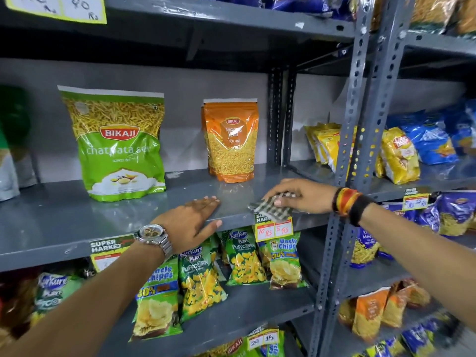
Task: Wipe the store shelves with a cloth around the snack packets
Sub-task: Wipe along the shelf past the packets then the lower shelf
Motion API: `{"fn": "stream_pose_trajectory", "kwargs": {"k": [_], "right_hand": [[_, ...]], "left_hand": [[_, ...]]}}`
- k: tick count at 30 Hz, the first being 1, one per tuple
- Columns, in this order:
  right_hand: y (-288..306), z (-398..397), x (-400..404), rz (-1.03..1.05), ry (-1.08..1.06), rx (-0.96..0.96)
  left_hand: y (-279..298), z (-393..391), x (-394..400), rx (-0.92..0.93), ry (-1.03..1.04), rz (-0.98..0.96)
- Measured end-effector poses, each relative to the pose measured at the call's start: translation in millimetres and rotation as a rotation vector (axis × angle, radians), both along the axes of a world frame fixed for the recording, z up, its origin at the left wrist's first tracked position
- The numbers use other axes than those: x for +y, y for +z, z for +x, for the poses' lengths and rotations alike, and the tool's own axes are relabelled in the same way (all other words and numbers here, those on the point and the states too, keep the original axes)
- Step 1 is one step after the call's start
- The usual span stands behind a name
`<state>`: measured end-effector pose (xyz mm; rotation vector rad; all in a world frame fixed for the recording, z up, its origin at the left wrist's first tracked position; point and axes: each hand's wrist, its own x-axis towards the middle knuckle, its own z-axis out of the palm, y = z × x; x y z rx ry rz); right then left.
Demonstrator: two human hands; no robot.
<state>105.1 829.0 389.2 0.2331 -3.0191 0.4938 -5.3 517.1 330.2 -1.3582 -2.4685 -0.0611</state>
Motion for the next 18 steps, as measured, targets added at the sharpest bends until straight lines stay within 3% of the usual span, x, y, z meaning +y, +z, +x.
{"fn": "stream_pose_trajectory", "kwargs": {"k": [5, 11, 15, 18], "right_hand": [[10, -16, 25, 0.009, -0.209, 0.142], [17, -19, 10, -0.039, -0.061, -0.006], [25, -69, 20, -0.067, -0.167, 0.114], [21, -104, 26, -0.036, -0.22, 0.083]], "left_hand": [[-1, -8, -3, -0.009, 0.014, -0.002], [2, 0, 0, -0.009, 0.012, 0.019], [-2, 2, -2, -0.015, 0.01, 0.008], [-3, 1, -1, -0.031, 0.023, 0.017]]}}
